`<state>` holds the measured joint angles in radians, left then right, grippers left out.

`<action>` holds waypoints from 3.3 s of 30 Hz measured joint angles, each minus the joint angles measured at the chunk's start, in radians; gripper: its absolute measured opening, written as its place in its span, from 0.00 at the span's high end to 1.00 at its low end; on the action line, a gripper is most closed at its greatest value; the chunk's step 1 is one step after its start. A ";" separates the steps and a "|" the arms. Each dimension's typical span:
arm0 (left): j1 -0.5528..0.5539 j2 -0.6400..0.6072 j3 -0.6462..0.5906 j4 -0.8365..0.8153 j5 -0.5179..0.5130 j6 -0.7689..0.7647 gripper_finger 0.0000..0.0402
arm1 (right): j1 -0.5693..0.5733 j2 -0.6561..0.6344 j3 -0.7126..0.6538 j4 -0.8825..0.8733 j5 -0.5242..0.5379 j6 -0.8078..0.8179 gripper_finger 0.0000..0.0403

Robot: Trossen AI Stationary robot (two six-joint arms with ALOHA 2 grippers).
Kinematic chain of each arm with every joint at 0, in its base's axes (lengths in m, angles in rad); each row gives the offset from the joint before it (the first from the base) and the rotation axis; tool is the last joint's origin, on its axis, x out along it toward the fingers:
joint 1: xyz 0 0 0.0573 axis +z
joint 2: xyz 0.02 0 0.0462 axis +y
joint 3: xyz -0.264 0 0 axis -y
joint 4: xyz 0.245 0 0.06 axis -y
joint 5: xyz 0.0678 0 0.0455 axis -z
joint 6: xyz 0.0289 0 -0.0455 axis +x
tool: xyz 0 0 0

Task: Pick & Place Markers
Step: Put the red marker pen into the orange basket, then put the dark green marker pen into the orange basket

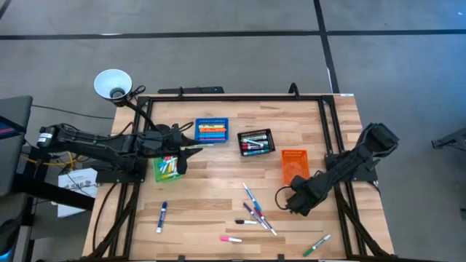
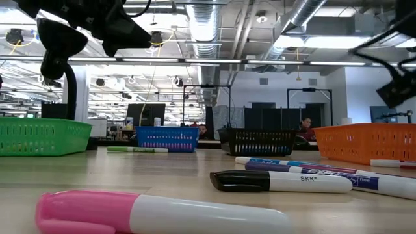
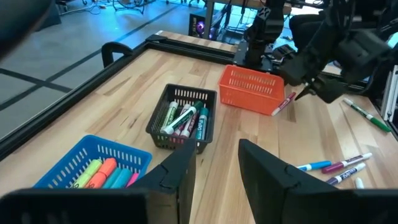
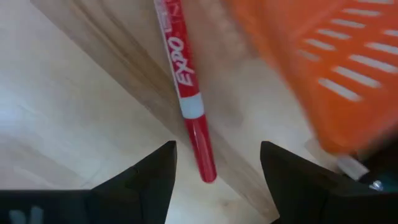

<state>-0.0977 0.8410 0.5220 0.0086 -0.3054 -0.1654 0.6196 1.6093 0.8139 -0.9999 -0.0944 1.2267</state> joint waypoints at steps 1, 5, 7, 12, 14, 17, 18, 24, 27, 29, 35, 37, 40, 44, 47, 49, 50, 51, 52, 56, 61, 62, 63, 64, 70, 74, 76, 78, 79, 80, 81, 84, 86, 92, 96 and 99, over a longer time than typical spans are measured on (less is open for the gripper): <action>-0.001 0.000 0.000 0.000 0.000 0.000 0.71 | -0.007 0.016 0.000 0.006 -0.014 -0.023 0.45; -0.008 0.000 0.000 0.000 0.000 0.000 0.71 | -0.043 0.054 0.003 0.033 -0.085 -0.135 0.45; -0.009 0.000 0.000 0.000 0.000 0.000 0.71 | -0.062 0.056 0.002 0.039 -0.093 -0.194 0.45; -0.009 0.000 0.000 0.000 0.000 0.000 0.71 | -0.099 0.046 -0.002 0.057 -0.100 -0.293 0.49; -0.009 0.000 0.000 0.000 0.000 0.000 0.71 | -0.106 0.046 -0.002 0.068 -0.103 -0.340 0.54; -0.009 0.000 0.000 0.000 0.000 0.000 0.71 | -0.106 0.047 -0.002 0.097 -0.115 -0.396 0.65; -0.009 0.000 0.000 0.000 0.000 0.000 0.71 | -0.107 0.047 -0.002 0.103 -0.120 -0.399 0.70; -0.009 0.000 0.000 0.000 0.000 0.000 0.71 | -0.106 0.046 0.000 0.115 -0.126 -0.302 0.92; -0.009 0.000 0.000 0.000 0.000 0.000 0.71 | -0.102 0.042 0.001 0.114 -0.124 -0.258 0.95; -0.009 0.000 0.000 0.000 0.000 0.000 0.71 | -0.094 0.034 0.004 0.114 -0.120 -0.239 0.95; -0.009 0.000 0.000 0.000 0.000 0.000 0.71 | -0.071 -0.003 0.068 0.113 -0.077 -0.180 0.88; -0.009 0.000 0.000 0.000 0.000 0.000 0.71 | -0.063 -0.020 0.104 0.126 -0.045 -0.178 0.88; -0.009 0.000 0.000 0.000 0.000 0.000 0.71 | -0.057 -0.036 0.148 0.114 0.093 -0.122 0.91; -0.009 0.000 0.000 0.000 0.000 0.000 0.71 | -0.082 -0.073 0.199 0.061 0.258 -0.031 0.95; -0.009 0.000 0.000 0.000 0.000 0.000 0.71 | -0.118 -0.106 0.221 -0.068 0.322 0.104 0.92; -0.009 0.000 0.000 0.000 0.000 0.000 0.71 | -0.148 -0.135 0.228 -0.164 0.336 0.214 0.89; -0.009 0.000 0.000 0.000 0.000 0.000 0.71 | -0.164 -0.147 0.228 -0.212 0.334 0.265 0.88; -0.009 0.000 0.000 0.000 0.000 0.000 0.71 | -0.178 -0.157 0.227 -0.252 0.333 0.318 0.88; -0.009 0.000 0.000 0.000 0.000 0.000 0.71 | -0.191 -0.166 0.227 -0.274 0.334 0.369 0.87; -0.009 0.000 0.000 0.000 0.000 -0.001 0.71 | -0.238 -0.183 0.227 -0.249 0.316 0.444 0.88; -0.009 0.000 0.000 0.000 0.000 -0.003 0.71 | -0.281 -0.143 0.227 -0.191 0.296 0.414 0.90; -0.009 0.000 0.000 0.000 0.000 -0.012 0.71 | -0.287 -0.127 0.227 -0.195 0.290 0.410 0.91; -0.009 0.000 0.000 0.000 0.000 -0.027 0.71 | -0.293 -0.110 0.227 -0.198 0.275 0.396 0.91; -0.009 0.000 0.000 0.000 0.000 -0.043 0.71 | -0.300 -0.092 0.227 -0.199 0.252 0.380 0.91; -0.009 0.000 0.000 0.000 0.000 -0.079 0.71 | -0.351 -0.009 0.227 -0.214 0.232 0.329 0.89; -0.009 0.000 0.000 0.000 0.000 -0.079 0.71 | -0.398 0.022 0.227 -0.224 0.231 0.321 0.88; -0.009 0.000 0.000 0.000 0.000 -0.079 0.71 | -0.423 0.034 0.226 -0.215 0.225 0.310 0.87; -0.009 0.000 0.000 0.000 0.000 -0.079 0.71 | -0.442 0.034 0.226 -0.215 0.225 0.298 0.85; -0.009 0.000 0.000 0.000 0.001 -0.079 0.71 | -0.451 0.033 0.226 -0.211 0.224 0.278 0.84; -0.009 0.000 0.000 0.000 0.005 -0.079 0.71 | -0.459 0.033 0.226 -0.205 0.221 0.257 0.83; -0.009 0.000 0.000 0.000 0.012 -0.079 0.71 | -0.467 0.030 0.226 -0.202 0.212 0.240 0.82; -0.009 0.000 0.000 0.000 0.039 -0.079 0.71 | -0.482 0.025 0.226 -0.200 0.180 0.190 0.78; -0.009 0.000 0.000 0.000 0.051 -0.079 0.71 | -0.487 0.026 0.226 -0.200 0.158 0.150 0.75; -0.009 -0.001 0.000 0.000 0.053 -0.079 0.71 | -0.477 0.025 0.236 -0.204 0.050 0.020 0.67; -0.009 -0.001 0.000 0.000 0.053 -0.079 0.71 | -0.432 0.023 0.303 -0.230 -0.051 -0.047 0.65; -0.009 -0.001 0.000 0.000 0.053 -0.079 0.71 | -0.363 0.023 0.375 -0.245 -0.065 -0.141 0.66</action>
<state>-0.1070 0.8404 0.5220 0.0090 -0.2527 -0.2447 0.2565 1.6321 1.1891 -1.2454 -0.1591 1.0857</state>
